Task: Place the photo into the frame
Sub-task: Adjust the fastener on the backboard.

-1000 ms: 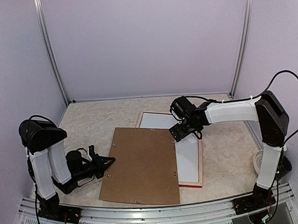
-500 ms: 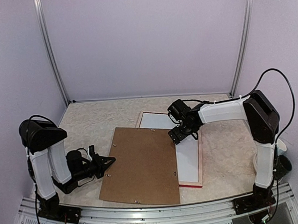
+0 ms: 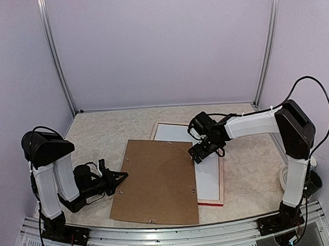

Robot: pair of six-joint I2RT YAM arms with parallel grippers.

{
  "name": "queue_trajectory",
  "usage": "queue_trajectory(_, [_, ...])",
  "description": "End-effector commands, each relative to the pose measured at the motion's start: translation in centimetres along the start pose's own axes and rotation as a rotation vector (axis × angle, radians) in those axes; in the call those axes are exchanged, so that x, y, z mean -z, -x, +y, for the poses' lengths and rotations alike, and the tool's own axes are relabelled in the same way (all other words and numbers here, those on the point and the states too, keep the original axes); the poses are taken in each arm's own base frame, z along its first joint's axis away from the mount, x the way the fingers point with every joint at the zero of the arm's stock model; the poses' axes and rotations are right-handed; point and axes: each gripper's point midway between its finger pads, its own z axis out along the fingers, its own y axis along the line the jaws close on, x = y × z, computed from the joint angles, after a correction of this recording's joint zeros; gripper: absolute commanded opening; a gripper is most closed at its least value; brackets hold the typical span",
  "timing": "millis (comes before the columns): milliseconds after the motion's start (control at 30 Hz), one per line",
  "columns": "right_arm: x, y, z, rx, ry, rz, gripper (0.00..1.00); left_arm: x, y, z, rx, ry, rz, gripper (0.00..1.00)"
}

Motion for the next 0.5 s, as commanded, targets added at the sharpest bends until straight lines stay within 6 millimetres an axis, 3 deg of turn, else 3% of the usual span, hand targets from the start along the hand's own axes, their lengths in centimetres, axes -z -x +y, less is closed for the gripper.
queue_trajectory(0, [1.3,1.6,0.5,-0.001,0.047,-0.063,0.99,0.9,0.0,-3.5,-0.128,-0.163,-0.028,0.0])
queue_trajectory(267, [1.3,1.0,0.6,-0.002,0.05,-0.047,0.99,0.8,0.0,-3.6,-0.131,-0.168,-0.027,0.0])
queue_trajectory(467, [3.6,0.3,0.9,-0.064,0.111,-0.073,0.99,0.6,0.1,-3.9,-0.135,-0.18,-0.023,0.0])
